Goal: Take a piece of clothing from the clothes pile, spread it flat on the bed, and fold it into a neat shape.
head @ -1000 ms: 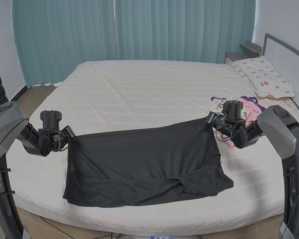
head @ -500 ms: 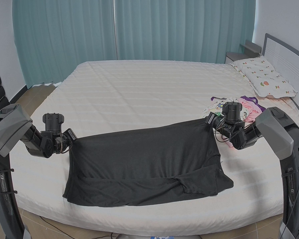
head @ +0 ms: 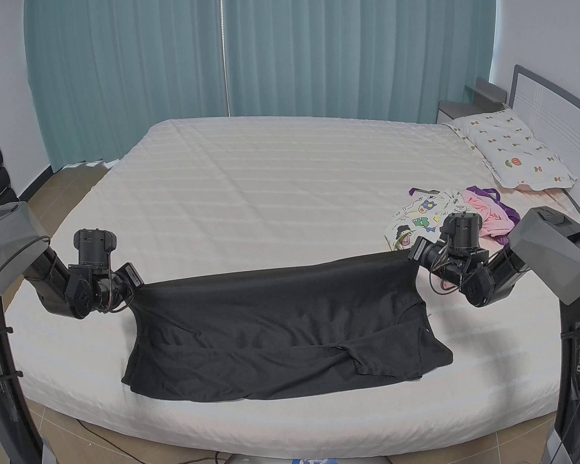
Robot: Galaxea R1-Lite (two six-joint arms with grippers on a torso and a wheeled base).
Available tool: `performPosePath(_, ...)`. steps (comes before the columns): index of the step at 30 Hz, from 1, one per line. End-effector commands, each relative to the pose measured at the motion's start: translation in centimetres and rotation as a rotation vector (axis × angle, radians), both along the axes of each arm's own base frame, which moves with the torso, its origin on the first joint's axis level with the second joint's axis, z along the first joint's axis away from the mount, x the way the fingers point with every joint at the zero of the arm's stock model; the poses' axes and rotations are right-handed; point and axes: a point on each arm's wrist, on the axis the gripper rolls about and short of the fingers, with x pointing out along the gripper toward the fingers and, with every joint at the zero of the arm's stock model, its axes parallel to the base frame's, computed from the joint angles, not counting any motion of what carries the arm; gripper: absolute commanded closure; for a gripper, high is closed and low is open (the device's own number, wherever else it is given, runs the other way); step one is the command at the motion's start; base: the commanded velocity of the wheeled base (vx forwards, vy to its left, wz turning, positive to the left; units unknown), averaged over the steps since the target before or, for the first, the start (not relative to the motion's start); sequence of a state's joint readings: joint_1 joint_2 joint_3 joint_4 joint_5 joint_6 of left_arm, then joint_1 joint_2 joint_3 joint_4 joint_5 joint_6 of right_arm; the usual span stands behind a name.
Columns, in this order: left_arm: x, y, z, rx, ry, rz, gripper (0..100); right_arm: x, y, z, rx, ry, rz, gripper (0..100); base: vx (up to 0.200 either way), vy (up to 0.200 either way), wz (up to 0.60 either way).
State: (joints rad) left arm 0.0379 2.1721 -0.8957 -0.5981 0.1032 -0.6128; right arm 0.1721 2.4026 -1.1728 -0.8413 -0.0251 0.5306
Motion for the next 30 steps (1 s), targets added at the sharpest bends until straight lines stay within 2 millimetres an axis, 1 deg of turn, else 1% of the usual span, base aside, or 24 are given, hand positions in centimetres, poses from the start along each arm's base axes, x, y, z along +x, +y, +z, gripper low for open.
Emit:
performPosePath(1, -1.7, -0.1, -0.8, -0.001, 0.058, -0.003, 100, -2.2, -0.2, -1.5, -0.020, 0.051, 0.027, 100, 0.000, 0.000, 0.00)
performPosePath(6, -3.2, -0.9, -2.3, -0.018, 0.133, -0.041, 100, -3.6, -0.5, -2.9, -0.017, 0.107, 0.054, 100, 0.000, 0.000, 0.00)
performPosePath(12, -4.1, -1.1, -3.2, -0.031, 0.176, -0.058, 100, -4.9, -0.6, -4.3, -0.031, 0.172, 0.061, 100, 0.000, 0.000, 0.00)
performPosePath(15, -4.5, -1.2, -3.9, -0.031, 0.208, -0.060, 100, -5.3, -0.7, -5.1, -0.030, 0.201, 0.067, 100, 0.000, 0.000, 0.00)
performPosePath(20, -4.7, -1.4, -4.6, -0.032, 0.232, -0.063, 100, -6.2, -0.5, -5.8, -0.043, 0.239, 0.085, 100, 0.000, 0.000, 0.00)
performPosePath(25, -4.7, -1.5, -4.9, -0.033, 0.242, -0.067, 100, -6.2, -0.4, -5.8, -0.044, 0.233, 0.089, 100, 0.000, 0.000, 0.00)
performPosePath(29, -4.7, -1.8, -5.6, -0.033, 0.263, -0.077, 100, -6.2, -0.3, -6.4, -0.048, 0.248, 0.093, 100, 0.000, 0.000, 0.00)
performPosePath(30, -4.7, -1.8, -5.6, -0.033, 0.263, -0.077, 0, -6.2, -0.3, -6.4, -0.048, 0.248, 0.093, 0, 0.000, 0.000, 0.00)
